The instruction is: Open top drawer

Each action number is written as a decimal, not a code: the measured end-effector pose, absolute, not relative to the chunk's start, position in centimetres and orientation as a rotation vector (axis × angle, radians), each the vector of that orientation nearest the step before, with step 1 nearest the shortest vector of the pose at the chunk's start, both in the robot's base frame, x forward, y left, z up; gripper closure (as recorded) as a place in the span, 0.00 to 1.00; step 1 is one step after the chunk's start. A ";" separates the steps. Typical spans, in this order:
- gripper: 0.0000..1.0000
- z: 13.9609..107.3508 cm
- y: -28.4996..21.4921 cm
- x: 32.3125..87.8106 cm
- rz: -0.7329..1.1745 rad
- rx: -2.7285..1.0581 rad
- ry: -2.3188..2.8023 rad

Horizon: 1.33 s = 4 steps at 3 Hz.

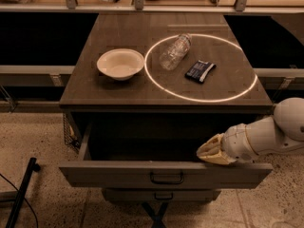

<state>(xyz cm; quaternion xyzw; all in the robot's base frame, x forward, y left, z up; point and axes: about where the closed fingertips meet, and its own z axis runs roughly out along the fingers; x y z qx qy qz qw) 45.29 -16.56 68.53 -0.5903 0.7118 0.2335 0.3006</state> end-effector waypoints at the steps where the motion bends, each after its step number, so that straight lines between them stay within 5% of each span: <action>1: 1.00 68.3 -16.7 44.0 0.659 -1.582 1.894; 4: 1.00 68.7 -17.1 39.2 0.741 -1.614 1.907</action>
Offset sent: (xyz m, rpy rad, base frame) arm -0.0460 -0.0072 0.0000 0.0166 0.0855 0.0543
